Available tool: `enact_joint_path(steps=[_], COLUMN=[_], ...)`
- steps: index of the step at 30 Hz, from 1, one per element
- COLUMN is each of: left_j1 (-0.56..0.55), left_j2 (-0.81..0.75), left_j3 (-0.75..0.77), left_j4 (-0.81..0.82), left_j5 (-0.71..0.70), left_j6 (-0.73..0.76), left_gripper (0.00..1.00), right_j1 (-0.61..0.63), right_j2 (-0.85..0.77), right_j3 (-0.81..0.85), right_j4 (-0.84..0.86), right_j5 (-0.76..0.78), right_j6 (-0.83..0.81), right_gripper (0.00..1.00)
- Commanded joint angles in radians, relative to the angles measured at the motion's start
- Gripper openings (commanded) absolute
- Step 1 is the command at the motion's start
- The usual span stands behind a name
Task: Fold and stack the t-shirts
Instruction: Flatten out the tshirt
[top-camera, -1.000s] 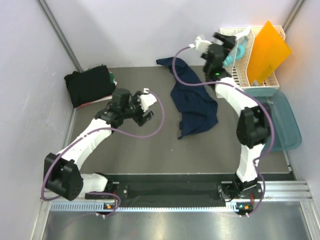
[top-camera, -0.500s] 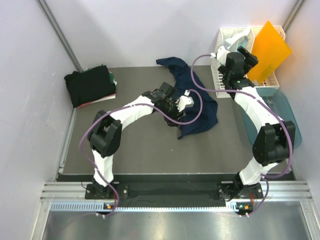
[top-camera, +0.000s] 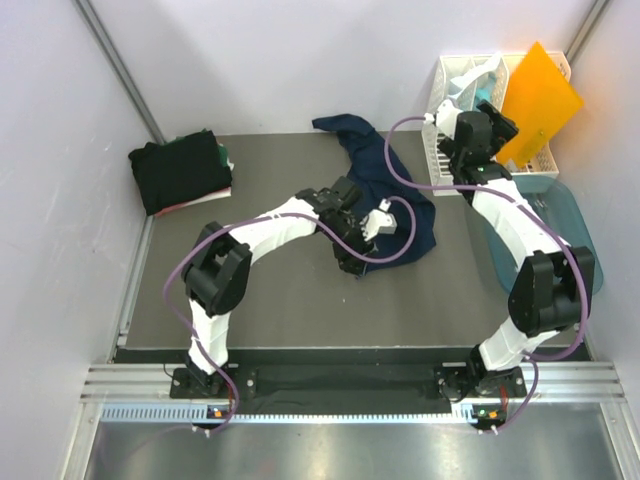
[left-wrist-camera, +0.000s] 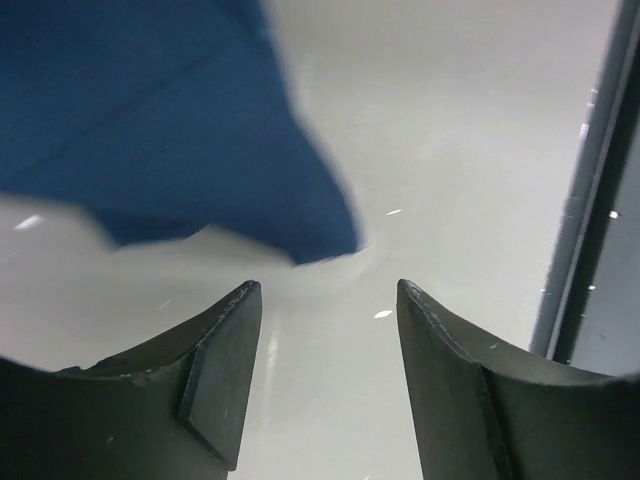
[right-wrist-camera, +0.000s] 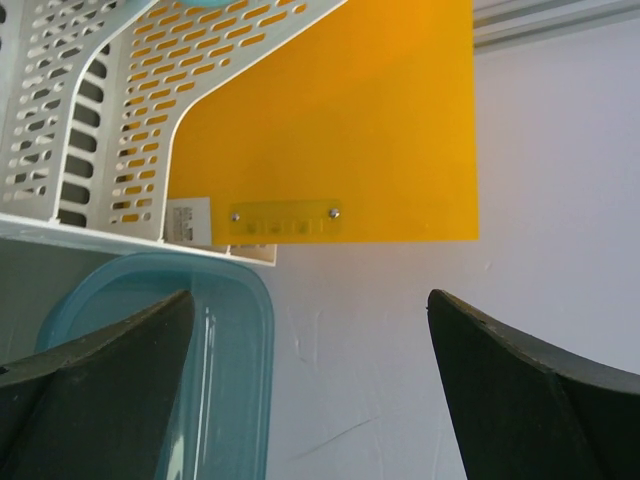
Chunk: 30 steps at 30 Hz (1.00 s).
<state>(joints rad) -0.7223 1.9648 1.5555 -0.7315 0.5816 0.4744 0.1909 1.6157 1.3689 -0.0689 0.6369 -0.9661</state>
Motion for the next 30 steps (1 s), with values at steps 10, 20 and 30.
enact_joint_path(steps=[10, 20, 30], left_j1=[-0.066, -0.072, -0.089], left_j2=[0.089, 0.080, 0.121], left_j3=[0.023, 0.003, 0.029], left_j4=[0.030, 0.195, 0.193], left_j5=[-0.026, -0.305, -0.299], left_j6=[-0.008, -0.102, -0.135], left_gripper=[0.64, 0.68, 0.65], right_j1=[-0.021, -0.022, -0.022], right_j2=[0.009, -0.010, -0.019], right_j3=[0.104, 0.114, 0.116], right_j4=[0.054, 0.032, 0.049], right_j5=[0.001, 0.009, 0.004], right_j6=[0.027, 0.058, 0.052], right_gripper=[1.00, 1.00, 1.00])
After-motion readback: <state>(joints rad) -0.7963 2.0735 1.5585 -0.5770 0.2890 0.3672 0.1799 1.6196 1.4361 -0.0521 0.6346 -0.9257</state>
